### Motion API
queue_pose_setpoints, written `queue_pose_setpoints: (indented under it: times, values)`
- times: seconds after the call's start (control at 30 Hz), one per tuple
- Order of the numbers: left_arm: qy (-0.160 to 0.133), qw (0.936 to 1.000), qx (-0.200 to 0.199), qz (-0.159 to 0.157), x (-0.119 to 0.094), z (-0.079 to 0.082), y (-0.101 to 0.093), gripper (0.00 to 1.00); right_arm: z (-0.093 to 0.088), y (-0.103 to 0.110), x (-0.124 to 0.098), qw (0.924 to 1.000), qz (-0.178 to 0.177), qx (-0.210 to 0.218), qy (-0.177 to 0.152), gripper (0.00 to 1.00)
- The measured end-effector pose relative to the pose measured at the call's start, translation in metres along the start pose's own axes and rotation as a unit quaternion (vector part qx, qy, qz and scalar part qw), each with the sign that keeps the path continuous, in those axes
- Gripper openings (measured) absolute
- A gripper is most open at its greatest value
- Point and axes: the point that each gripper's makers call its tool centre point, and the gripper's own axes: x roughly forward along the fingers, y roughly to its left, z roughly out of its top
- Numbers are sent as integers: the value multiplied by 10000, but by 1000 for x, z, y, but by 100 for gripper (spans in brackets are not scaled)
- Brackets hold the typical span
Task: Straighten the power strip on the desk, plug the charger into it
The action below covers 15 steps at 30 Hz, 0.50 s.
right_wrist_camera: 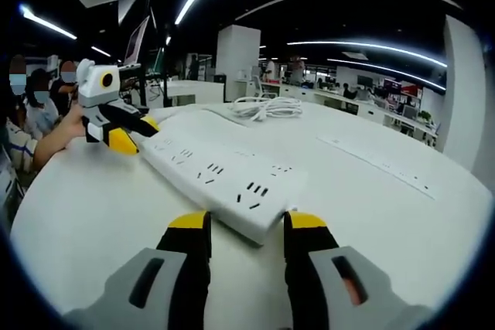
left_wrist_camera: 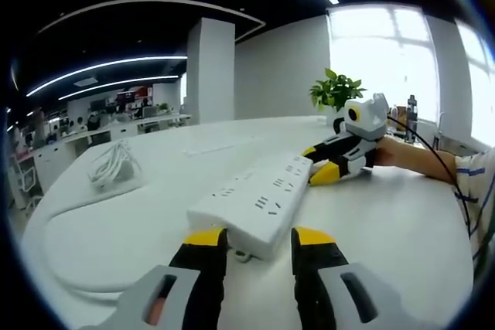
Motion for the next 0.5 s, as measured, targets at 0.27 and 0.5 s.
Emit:
queue_pose_setpoints:
  times: [0.27,0.5]
  values:
    - [5,9998,159,90,1,0,4,31,0,-1,-2,10000,21,92,-17,36]
    - [79,9990,384,205,3,-1,7,29,0,-1,-4,9999,4,128,3,35]
